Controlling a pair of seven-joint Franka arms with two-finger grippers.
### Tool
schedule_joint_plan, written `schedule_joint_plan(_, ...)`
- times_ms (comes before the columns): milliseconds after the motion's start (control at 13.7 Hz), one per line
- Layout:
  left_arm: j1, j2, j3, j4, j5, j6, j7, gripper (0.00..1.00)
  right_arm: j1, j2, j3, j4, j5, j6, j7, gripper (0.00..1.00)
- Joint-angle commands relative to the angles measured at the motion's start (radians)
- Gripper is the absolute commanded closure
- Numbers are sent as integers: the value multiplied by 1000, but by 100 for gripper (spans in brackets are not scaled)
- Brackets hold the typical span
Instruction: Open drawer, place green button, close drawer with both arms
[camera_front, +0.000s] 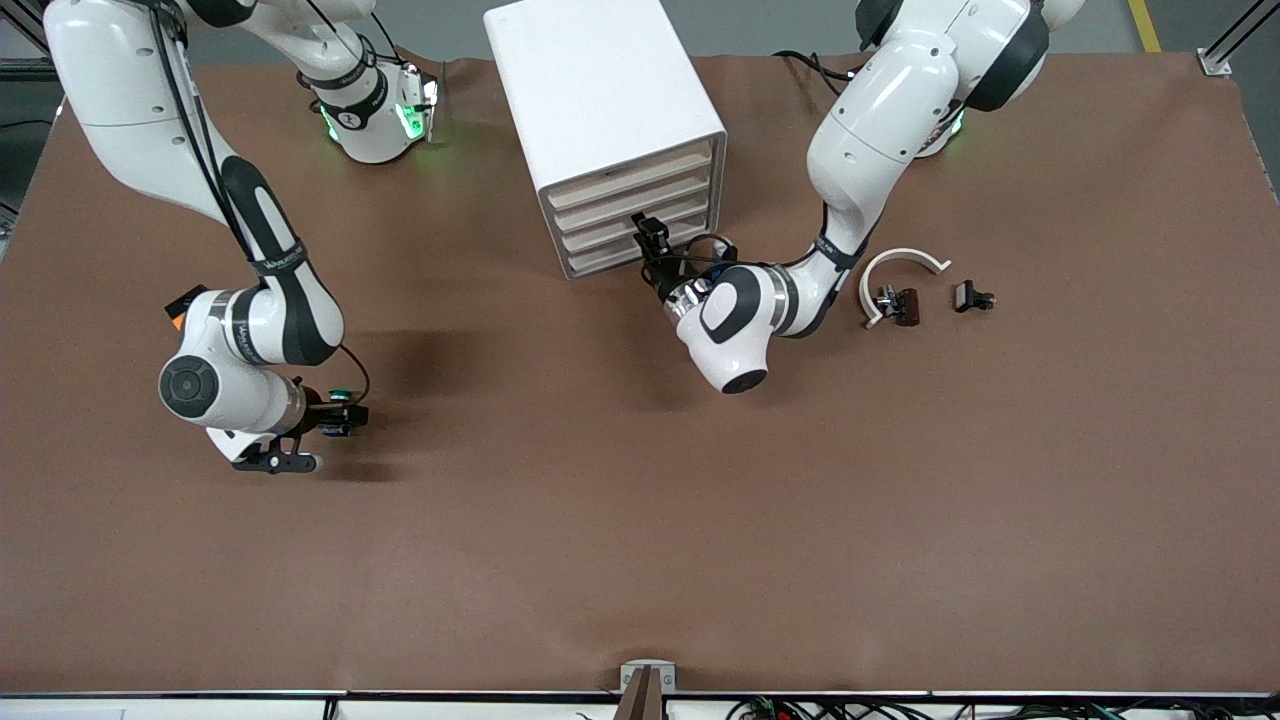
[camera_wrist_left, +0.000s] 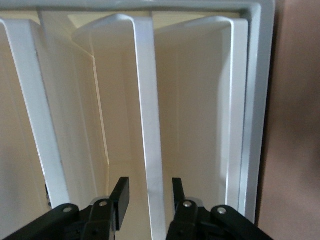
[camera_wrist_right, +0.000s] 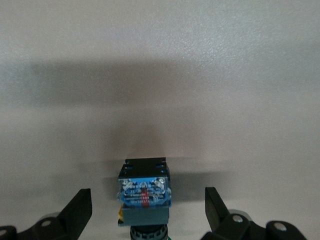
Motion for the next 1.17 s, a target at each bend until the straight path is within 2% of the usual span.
schedule_joint_plan(0,-7,29,2,23,-20,-19,-47,81,-9,16,7,18,-18,1,-9,0)
schedule_joint_plan(293,-4,54,11,60,-16,-17,-51,100,-11,17,8,18,-18,1,-9,36)
schedule_joint_plan(585,5,69,52,115,-14,-16,-51,100,-11,21,8,18,-17,-2,-8,65)
schedule_joint_plan(878,8,83,95,180,-17,-5,-42,100,-2,16,8,23,-17,-13,4,66)
schedule_joint_plan(1098,23,81,123,198,-17,-5,-41,100,8,5,8,81,-17,-118,7,65)
